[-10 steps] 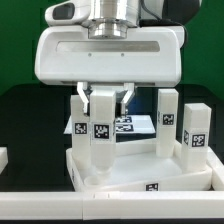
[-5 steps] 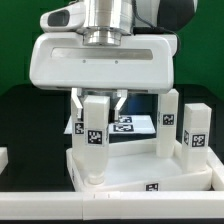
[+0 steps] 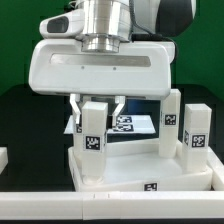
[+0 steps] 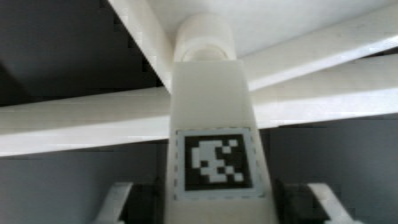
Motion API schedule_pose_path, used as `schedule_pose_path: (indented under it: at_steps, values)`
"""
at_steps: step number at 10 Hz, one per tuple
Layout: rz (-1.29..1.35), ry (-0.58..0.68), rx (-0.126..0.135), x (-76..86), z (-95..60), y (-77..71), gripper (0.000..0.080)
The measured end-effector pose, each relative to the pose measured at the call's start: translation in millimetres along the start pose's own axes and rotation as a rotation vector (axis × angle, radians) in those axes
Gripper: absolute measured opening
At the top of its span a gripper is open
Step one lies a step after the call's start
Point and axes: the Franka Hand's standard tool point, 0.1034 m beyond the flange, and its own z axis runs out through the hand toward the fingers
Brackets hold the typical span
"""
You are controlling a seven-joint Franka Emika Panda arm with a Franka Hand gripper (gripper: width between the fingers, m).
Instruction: Assemble desk
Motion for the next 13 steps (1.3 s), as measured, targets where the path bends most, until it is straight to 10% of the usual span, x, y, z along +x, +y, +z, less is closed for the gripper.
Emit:
schedule_pose_path:
  at_steps: [5,6,8,13]
  values:
    - [0.000,-0.005,-0.003,-2.6,2.4,1.6,0.0290]
    - [0.000,-0.006,-0.003,-2.6,2.5,1.6,0.0510]
    - [0.008,-0.069,0.015,1.6,-1.1,-1.2,0.0627]
    - [0.042,-0.435,0.065,4.0,-0.6,-2.5,0.0649]
